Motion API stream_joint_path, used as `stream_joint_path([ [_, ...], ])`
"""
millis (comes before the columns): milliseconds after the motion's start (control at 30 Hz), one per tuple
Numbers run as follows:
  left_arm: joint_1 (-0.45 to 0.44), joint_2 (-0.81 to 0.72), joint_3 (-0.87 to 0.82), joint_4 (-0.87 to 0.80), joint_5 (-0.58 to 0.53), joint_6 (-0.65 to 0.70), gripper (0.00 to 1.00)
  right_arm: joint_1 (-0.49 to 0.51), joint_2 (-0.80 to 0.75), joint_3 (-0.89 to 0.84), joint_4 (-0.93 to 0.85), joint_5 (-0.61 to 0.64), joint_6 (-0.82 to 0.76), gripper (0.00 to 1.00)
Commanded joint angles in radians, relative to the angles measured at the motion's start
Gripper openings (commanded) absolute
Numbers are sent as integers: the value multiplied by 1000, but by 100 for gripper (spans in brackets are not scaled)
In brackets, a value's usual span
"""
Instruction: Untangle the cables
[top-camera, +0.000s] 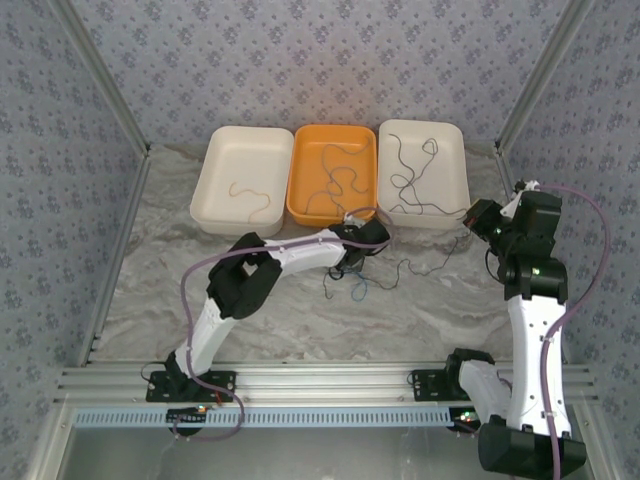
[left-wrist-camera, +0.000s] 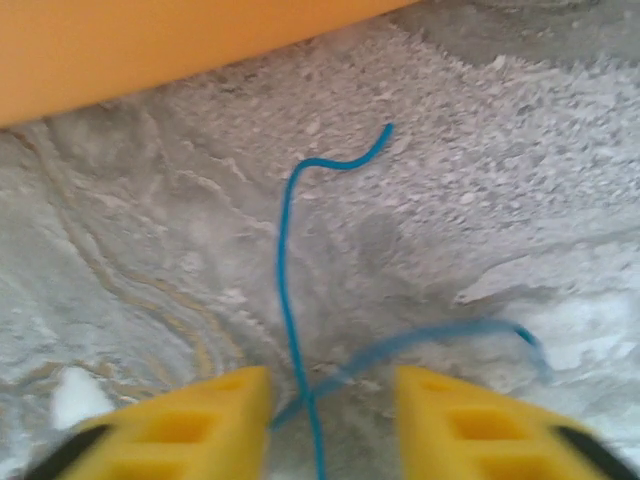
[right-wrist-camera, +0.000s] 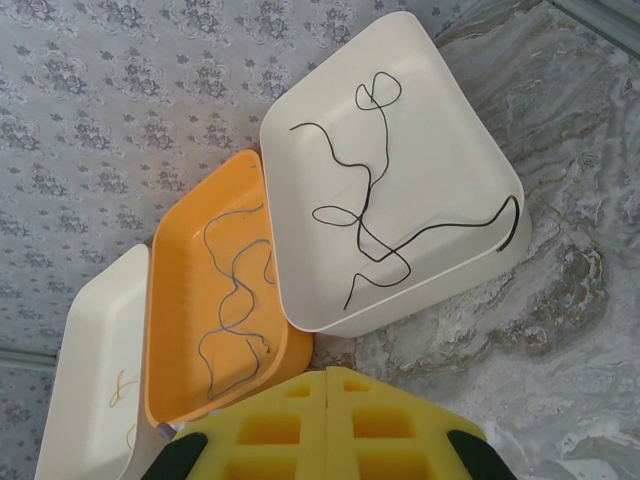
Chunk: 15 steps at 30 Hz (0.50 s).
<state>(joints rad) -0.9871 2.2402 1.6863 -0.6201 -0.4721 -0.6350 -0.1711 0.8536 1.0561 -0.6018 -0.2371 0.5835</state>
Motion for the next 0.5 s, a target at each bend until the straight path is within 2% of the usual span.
stream_joint_path([
  [0,16,33,-63,-64,-69,-17,0,6,-24,1,15,-10,5,0],
  [100,31,-82,-181,-64,-157,-76,0,2,-21,18,10,2,0,0],
  [200,77,-310,-333,-69,-232,-104,0,2,-3,36,5,14,-14,0],
  [267,133,-483,-405,-128,-278,-99,0,-1,7,40,5,33,-19,0],
  [333,222,-632,-470,-176,-291,-93,0,-7,13,37,5,48,-25,0],
  [467,506,-906,-636,-164,-176,-35,0,-53,9,36,-26,66,-22,0],
])
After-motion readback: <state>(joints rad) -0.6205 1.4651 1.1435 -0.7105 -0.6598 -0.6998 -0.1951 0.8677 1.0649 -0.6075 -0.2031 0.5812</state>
